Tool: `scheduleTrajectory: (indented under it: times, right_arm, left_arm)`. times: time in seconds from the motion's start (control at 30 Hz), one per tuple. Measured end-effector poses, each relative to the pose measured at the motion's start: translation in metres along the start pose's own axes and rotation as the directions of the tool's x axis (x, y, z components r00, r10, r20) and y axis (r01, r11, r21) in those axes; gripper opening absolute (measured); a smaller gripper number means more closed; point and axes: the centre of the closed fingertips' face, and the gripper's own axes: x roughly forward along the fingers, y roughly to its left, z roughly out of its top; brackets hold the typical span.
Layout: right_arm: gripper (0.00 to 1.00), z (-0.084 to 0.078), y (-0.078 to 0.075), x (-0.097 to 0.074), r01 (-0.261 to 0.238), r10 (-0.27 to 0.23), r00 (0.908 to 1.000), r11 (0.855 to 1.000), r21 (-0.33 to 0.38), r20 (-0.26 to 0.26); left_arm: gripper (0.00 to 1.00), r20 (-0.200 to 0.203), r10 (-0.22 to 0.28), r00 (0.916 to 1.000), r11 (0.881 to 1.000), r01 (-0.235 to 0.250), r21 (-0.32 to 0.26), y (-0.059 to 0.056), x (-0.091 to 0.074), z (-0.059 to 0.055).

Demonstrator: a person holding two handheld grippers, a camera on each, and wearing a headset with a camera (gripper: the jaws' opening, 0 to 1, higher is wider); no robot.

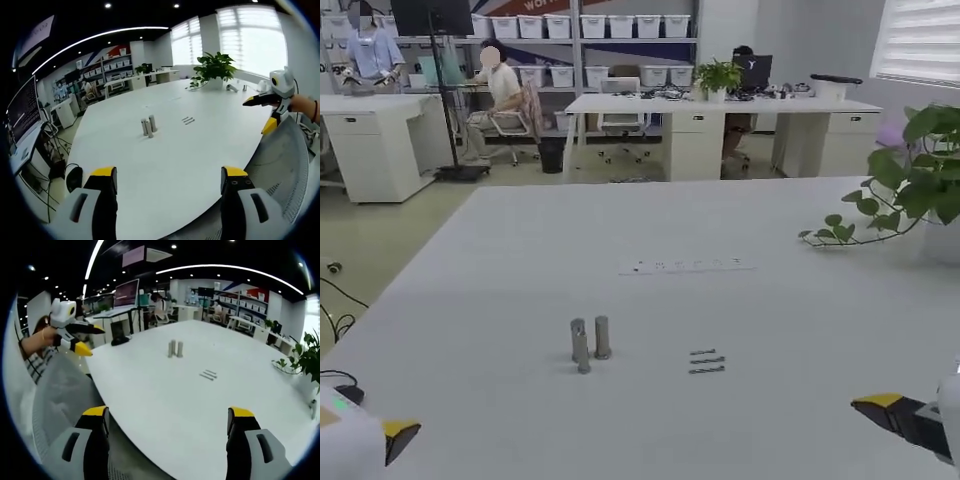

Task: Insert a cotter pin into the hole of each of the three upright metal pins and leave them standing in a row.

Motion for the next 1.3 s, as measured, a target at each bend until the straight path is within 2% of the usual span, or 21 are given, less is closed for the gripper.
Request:
scheduleTrajectory:
  times: [0.2,0.37,0.43,0.6,0.77,0.97,1.1,1.3]
  right_arm:
    - [0.98,-0.003,0.0,0.001,0.003,-0.004,0.9999,1.0,0.027,0.014]
    - [0.96,0.002,-0.002,-0.001,0.016,-0.018,0.9984,0.999,0.044,0.053]
    - [0.95,0.006,0.0,-0.002,0.013,-0.017,0.9972,0.999,0.05,0.073]
    - [0.91,0.009,-0.002,-0.003,0.022,-0.028,0.9943,0.998,0.059,0.103]
    - [0.86,0.013,-0.004,-0.004,0.03,-0.038,0.9909,0.997,0.065,0.129]
    - [0.83,0.018,-0.005,-0.005,0.026,-0.038,0.9863,0.997,0.072,0.161]
    - [0.81,0.019,-0.005,-0.004,0.019,-0.031,0.9859,0.997,0.07,0.164]
    - [0.79,0.022,-0.006,0.0,0.012,-0.025,0.9843,0.997,0.076,0.175]
  left_arm:
    - [0.81,0.02,-0.02,0.9996,1.0,0.02,-0.009,0.004,0.009,0.007]
    - [0.75,0.051,-0.037,0.998,0.999,0.038,-0.003,0.008,0.022,0.018]
    - [0.71,0.056,-0.037,0.9977,0.999,0.036,0.006,0.011,0.029,0.022]
    - [0.6,0.102,-0.05,0.9935,0.999,0.05,0.001,0.019,0.048,0.035]
    - [0.49,0.116,-0.053,0.9918,0.999,0.053,-0.004,0.024,0.068,0.041]
    - [0.4,0.161,-0.05,0.9857,0.999,0.051,-0.003,0.03,0.095,0.051]
    - [0.36,0.165,-0.051,0.9849,0.998,0.046,0.032,0.032,0.11,0.055]
    - [0.32,0.165,-0.053,0.9849,0.998,0.055,-0.004,0.04,0.132,0.056]
